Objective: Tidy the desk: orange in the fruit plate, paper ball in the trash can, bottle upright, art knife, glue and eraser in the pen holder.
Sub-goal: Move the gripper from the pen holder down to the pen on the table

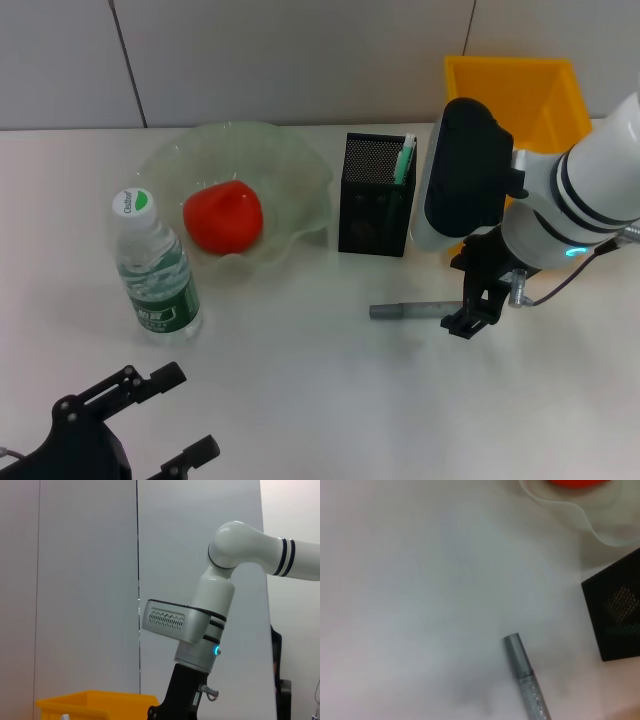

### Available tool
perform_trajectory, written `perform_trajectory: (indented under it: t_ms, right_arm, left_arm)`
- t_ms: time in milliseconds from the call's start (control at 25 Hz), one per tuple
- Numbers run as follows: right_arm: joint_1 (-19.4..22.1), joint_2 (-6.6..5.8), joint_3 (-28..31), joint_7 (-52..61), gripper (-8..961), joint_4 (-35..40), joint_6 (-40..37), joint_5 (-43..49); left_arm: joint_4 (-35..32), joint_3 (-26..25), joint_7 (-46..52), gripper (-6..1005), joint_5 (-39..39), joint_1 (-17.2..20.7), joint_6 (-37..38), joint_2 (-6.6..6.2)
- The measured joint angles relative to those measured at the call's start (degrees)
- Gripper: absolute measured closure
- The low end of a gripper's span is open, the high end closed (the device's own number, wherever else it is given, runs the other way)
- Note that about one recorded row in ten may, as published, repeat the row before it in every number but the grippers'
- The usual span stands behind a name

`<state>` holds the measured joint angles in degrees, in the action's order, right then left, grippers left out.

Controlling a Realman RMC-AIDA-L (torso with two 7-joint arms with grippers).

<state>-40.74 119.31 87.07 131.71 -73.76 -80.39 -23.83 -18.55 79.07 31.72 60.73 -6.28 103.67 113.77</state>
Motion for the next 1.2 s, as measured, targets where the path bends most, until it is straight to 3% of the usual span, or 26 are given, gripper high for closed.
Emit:
perform_trajectory:
  t_ms: [1200]
  right_arm:
    - [-3.07,-0.13,2.80,-4.85,210,8.67,3.81,-3.52]
  left_arm:
    - [-0.10,0.44,0.01,328,0.00,0.40,0.48,0.13]
